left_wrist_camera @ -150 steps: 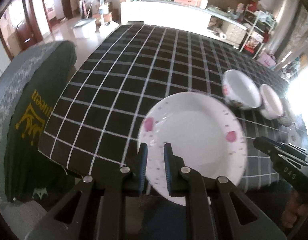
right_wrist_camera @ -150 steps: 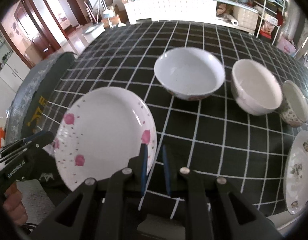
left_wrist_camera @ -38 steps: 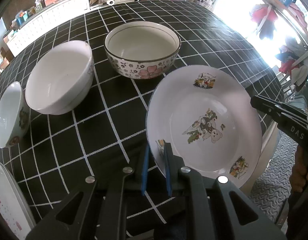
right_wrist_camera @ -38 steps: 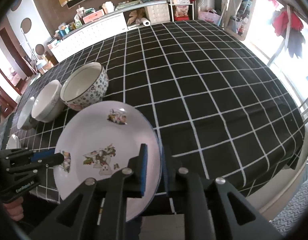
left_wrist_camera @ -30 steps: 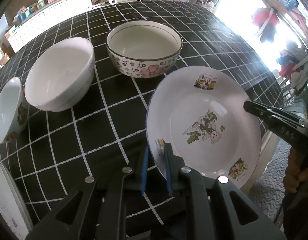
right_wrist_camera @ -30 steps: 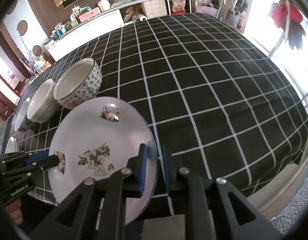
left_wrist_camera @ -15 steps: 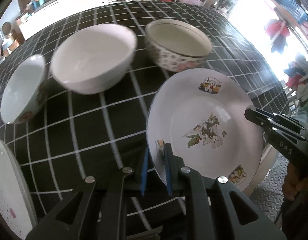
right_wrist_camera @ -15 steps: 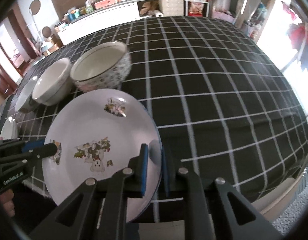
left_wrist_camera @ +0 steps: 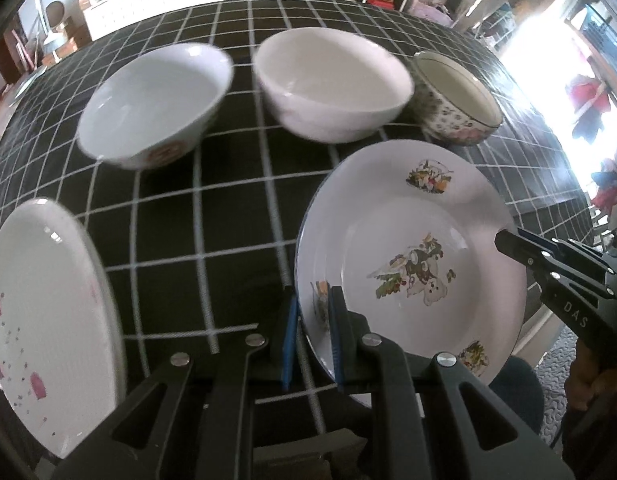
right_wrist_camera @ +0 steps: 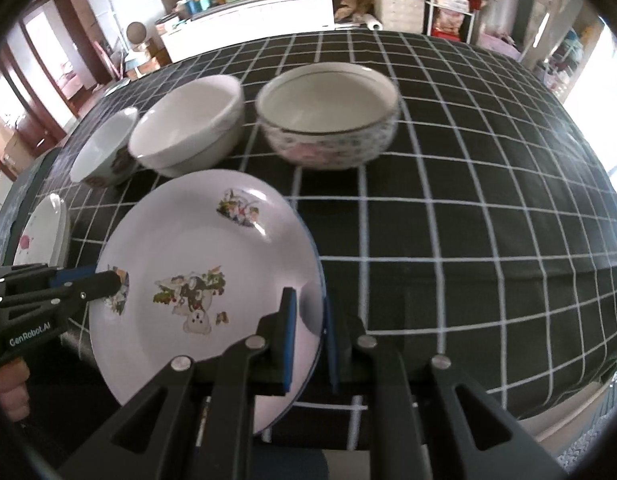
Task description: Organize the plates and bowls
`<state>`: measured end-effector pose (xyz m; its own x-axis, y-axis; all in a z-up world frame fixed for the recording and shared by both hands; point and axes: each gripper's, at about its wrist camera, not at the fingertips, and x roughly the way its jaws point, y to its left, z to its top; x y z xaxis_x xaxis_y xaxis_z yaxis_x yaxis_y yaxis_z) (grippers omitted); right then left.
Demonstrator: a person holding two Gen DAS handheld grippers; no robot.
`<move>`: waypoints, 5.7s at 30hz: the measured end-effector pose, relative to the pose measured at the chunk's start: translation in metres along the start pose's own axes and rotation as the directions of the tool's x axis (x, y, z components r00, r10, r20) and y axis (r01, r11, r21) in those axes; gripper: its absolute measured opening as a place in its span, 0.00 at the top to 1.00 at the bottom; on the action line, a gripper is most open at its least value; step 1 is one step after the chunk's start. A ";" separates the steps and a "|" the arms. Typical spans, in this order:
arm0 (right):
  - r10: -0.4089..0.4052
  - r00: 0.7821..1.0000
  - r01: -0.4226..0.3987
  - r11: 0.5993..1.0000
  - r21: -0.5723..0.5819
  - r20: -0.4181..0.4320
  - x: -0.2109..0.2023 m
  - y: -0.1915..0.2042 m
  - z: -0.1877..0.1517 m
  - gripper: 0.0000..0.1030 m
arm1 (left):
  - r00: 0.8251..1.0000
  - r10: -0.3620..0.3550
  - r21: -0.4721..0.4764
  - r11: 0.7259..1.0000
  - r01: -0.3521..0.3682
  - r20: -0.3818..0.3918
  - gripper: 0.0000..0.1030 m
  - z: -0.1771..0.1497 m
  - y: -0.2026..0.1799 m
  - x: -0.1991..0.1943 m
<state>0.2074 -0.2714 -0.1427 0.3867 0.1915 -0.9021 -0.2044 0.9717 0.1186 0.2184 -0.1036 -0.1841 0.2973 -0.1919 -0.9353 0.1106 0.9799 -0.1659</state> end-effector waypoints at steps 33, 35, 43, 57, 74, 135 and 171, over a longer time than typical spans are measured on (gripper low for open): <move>0.001 1.000 0.000 1.000 0.020 -0.016 0.002 0.051 0.012 0.82 | 0.997 -0.003 -0.027 1.000 0.005 0.078 0.87 -0.014 0.058 -0.038; 0.007 1.000 -0.007 1.000 0.027 -0.008 -0.005 0.059 0.015 0.82 | 0.996 0.002 -0.032 0.999 0.001 0.095 0.87 -0.015 0.063 -0.049; 0.020 1.000 -0.019 0.999 -0.033 0.023 -0.022 0.107 0.028 0.82 | 0.991 0.034 -0.111 0.994 -0.019 0.132 0.87 -0.032 0.103 -0.089; 0.089 0.995 -0.094 0.980 -0.173 -0.033 0.010 0.205 0.039 0.82 | 0.981 0.127 -0.280 0.957 -0.081 0.150 0.84 -0.062 0.203 -0.125; 0.065 0.995 -0.084 0.959 -0.271 -0.078 0.040 0.257 0.040 0.82 | 0.980 0.162 -0.359 0.927 -0.112 0.114 0.84 -0.073 0.247 -0.116; 0.096 0.988 -0.066 0.972 -0.224 0.124 -0.074 0.193 0.055 0.82 | 0.945 0.122 -0.142 0.987 -0.082 0.305 0.84 -0.022 0.128 -0.193; 0.136 0.989 -0.115 0.950 -0.289 0.054 0.040 0.166 0.140 0.64 | 0.982 0.047 -0.045 0.998 -0.039 0.181 0.81 0.090 0.159 -0.064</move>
<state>0.3146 -0.0832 -0.1010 0.4033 0.3295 -0.8537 -0.4985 0.8614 0.0970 0.3023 0.0595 -0.1229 0.4686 -0.1527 -0.8701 0.0560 0.9881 -0.1433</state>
